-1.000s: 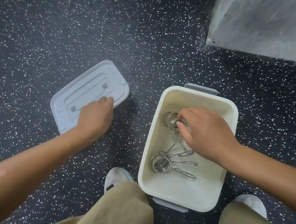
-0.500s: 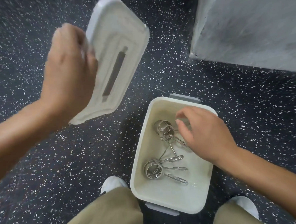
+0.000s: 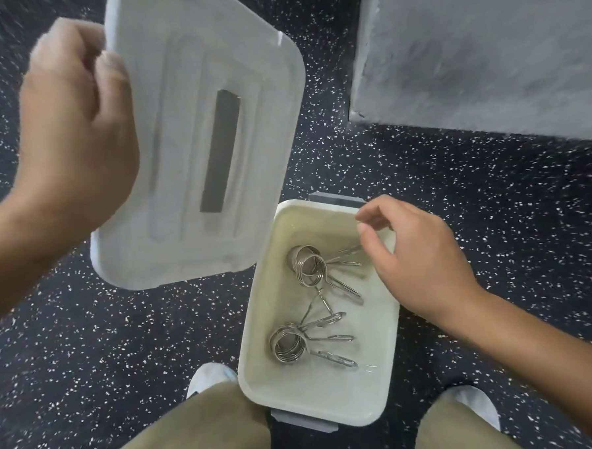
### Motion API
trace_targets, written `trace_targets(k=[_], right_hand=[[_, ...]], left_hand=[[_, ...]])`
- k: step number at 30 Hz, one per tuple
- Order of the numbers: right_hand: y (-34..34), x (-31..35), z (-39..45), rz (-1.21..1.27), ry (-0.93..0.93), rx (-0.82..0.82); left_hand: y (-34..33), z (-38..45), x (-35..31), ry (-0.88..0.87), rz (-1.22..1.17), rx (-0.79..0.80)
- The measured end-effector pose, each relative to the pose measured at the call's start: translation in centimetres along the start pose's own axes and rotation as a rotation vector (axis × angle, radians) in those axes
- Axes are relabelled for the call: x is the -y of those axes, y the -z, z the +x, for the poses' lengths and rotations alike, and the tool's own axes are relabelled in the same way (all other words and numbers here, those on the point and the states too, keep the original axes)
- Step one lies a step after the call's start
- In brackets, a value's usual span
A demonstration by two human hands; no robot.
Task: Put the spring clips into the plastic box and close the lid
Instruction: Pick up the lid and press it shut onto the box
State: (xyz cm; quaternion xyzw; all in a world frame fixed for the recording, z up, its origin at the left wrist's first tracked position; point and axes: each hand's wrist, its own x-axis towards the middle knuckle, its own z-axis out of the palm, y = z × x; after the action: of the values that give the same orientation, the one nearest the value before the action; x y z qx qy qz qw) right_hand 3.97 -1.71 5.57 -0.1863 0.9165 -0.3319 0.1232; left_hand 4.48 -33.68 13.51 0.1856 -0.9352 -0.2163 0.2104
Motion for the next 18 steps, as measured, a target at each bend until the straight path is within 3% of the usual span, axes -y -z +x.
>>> trace_targets(k=[8, 18], right_hand=[[0.5, -1.3, -0.7, 0.128, -0.120, 0.035], [0.2, -2.4, -1.9, 0.265, -0.300, 0.026]], left_hand=[[-0.7, -0.3, -1.5, 0.177, -0.167, 0.077], [-5.3, -7.3, -4.2, 0.443, -0.361, 0.402]])
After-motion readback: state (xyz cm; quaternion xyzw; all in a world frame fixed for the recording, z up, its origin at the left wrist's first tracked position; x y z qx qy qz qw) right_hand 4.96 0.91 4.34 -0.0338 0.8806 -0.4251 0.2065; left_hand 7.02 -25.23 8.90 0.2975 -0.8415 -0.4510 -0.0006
